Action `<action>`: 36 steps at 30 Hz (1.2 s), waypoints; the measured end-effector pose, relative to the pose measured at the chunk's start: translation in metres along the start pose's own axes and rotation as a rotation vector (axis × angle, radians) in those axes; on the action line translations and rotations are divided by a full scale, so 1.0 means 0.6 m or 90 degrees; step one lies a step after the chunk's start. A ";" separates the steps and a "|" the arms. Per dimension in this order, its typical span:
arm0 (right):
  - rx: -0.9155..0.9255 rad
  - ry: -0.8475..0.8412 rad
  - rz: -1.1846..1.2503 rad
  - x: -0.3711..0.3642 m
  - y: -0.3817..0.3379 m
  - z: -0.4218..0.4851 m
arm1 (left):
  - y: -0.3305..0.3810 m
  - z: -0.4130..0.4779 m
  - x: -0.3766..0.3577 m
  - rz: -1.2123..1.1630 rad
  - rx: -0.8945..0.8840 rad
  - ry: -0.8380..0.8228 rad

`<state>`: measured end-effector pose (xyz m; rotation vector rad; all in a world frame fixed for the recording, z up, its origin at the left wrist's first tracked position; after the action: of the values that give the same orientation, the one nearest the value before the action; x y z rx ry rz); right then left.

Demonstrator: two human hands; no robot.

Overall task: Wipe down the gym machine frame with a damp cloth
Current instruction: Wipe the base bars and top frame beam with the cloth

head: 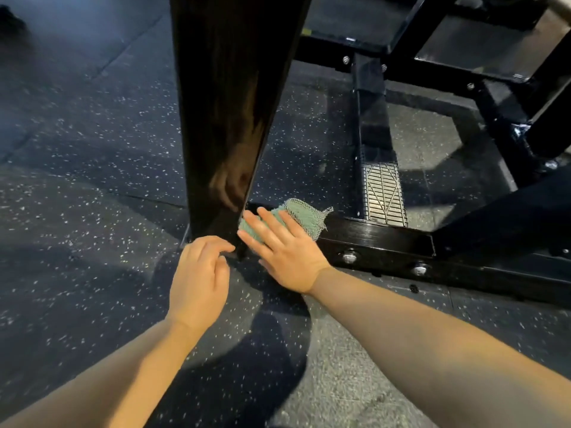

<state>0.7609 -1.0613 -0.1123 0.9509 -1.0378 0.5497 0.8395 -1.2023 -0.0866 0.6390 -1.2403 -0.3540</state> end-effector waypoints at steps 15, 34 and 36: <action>-0.355 -0.079 0.357 0.050 0.185 -0.315 | 0.236 0.010 -0.121 -0.041 -0.227 -0.175; -0.531 -0.133 0.215 0.014 0.319 -0.514 | 0.481 -0.016 -0.312 -0.198 0.037 -0.338; -0.547 -0.128 0.161 0.003 0.345 -0.584 | 0.483 -0.019 -0.313 -0.201 0.042 -0.331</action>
<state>0.7670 -0.6549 -0.0936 0.1122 -1.4156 0.1641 0.7676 -0.8662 -0.0503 0.8333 -1.6511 -0.7812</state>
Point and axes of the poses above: each hand's wrist, its own z-axis towards the middle knuckle, its own x-axis out of the back of the hand, y = z × x, the point moved 4 cm from there along z, towards the middle knuckle, and after that the axes turned 4 degrees about y, right-handed, at the moved point
